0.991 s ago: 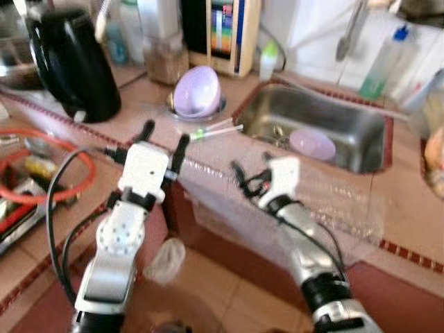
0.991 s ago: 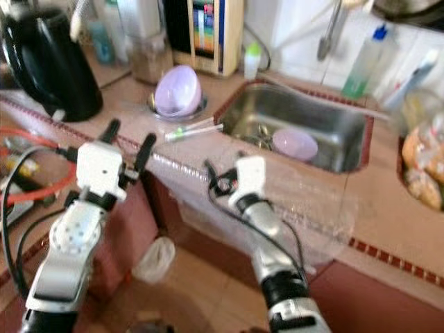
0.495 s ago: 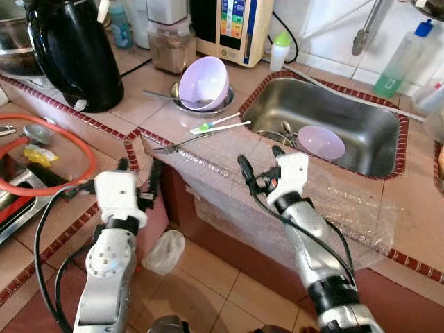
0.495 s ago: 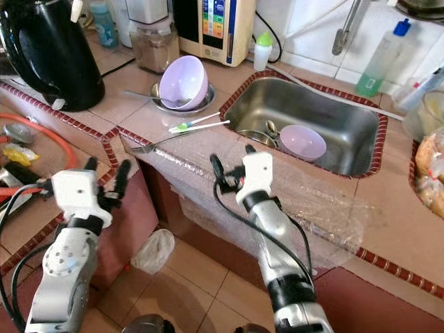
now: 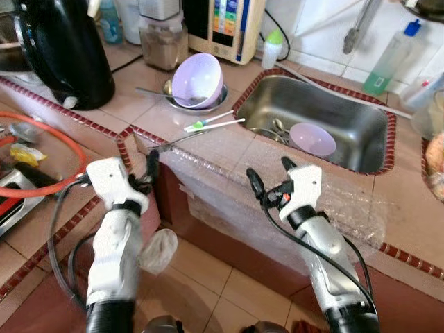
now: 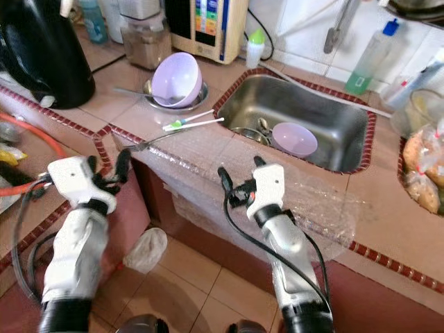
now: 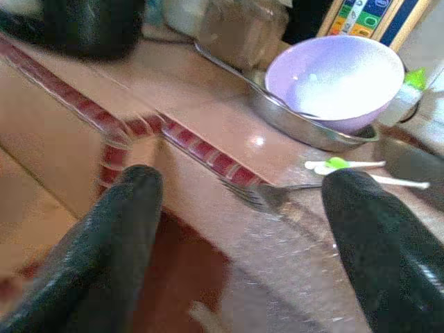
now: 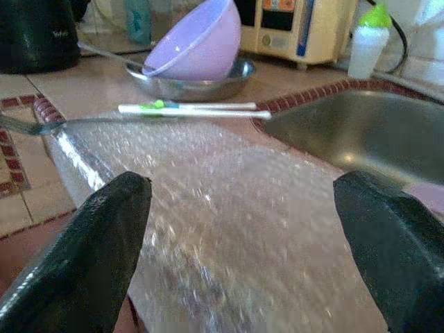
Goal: Kitchen organization
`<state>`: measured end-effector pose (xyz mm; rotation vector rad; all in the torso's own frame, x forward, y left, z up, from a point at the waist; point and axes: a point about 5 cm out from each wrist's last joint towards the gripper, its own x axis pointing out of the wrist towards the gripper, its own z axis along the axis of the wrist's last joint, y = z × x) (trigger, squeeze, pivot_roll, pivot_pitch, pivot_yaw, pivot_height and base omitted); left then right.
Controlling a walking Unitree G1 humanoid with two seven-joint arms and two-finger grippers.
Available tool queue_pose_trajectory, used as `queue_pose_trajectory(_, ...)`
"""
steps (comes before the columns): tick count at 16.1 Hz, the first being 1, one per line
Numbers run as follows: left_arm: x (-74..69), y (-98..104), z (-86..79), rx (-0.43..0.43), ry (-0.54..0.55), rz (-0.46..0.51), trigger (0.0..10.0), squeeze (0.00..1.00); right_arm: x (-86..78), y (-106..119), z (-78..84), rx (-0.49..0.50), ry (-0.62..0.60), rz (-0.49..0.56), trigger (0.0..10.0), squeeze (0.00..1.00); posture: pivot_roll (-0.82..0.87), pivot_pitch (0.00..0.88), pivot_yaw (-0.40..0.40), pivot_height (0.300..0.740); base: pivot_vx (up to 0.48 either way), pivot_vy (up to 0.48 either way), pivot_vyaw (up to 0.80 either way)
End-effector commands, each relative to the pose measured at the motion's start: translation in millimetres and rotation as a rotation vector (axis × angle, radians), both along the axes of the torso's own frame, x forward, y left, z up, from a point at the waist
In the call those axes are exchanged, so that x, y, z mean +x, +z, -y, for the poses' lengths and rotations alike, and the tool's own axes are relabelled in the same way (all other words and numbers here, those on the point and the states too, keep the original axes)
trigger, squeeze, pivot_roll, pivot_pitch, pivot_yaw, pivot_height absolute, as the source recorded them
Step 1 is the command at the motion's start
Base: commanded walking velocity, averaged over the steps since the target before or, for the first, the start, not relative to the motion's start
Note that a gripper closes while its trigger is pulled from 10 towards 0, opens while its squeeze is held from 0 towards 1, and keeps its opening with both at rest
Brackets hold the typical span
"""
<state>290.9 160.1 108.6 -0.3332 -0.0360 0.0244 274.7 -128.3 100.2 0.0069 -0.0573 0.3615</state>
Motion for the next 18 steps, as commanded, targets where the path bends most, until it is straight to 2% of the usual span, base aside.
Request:
queue_pose_trajectory(1, 4.7, -6, 2.5, -0.060, -0.022, -0.029, 10.0, 0.00, -2.1, 6, 3.0, -0.004, -0.004, 0.008, 10.0, 0.00, -0.06, 0.101, -0.037, 0.740, 0.000, 0.000, 0.00)
queue_pose_trajectory(3, 10.2, -8, 2.5, -0.073, -0.017, -0.037, 10.0, 0.00, -9.5, 7, 2.3, 0.005, 0.026, -0.017, 10.0, 0.00, -0.09, 0.116, -0.028, 0.740, 0.000, 0.000, 0.00)
queue_pose_trajectory(6, 14.3, -10, 1.3, -0.116, -0.003, -0.043, 10.0, 0.00, -26.1, 17, -10.4, 0.051, 0.195, -0.049, 10.0, 0.00, -0.13, 0.136, -0.031, 0.740, 0.000, 0.000, 0.00)
queue_pose_trajectory(8, 22.4, -11, -2.6, -0.152, 0.023, -0.035, 10.0, 0.00, -37.1, 25, -14.7, 0.033, 0.285, -0.062, 10.0, 0.00, -0.16, 0.146, -0.045, 0.740, 0.000, 0.000, 0.00)
queue_pose_trajectory(17, 50.7, 2, -0.5, -0.221, 0.010, 0.045, 10.0, 0.00, -47.4, 33, -1.5, -0.003, 0.247, -0.103, 10.0, 0.00, -0.22, 0.160, -0.057, 0.740, 0.000, 0.000, 0.00)
queue_pose_trajectory(18, 53.6, 5, -2.1, -0.232, 0.020, 0.059, 0.5, 0.00, -47.4, 33, -0.9, -0.005, 0.241, -0.102, 10.0, 0.00, -0.22, 0.160, -0.057, 0.740, 0.000, 0.000, 0.00)
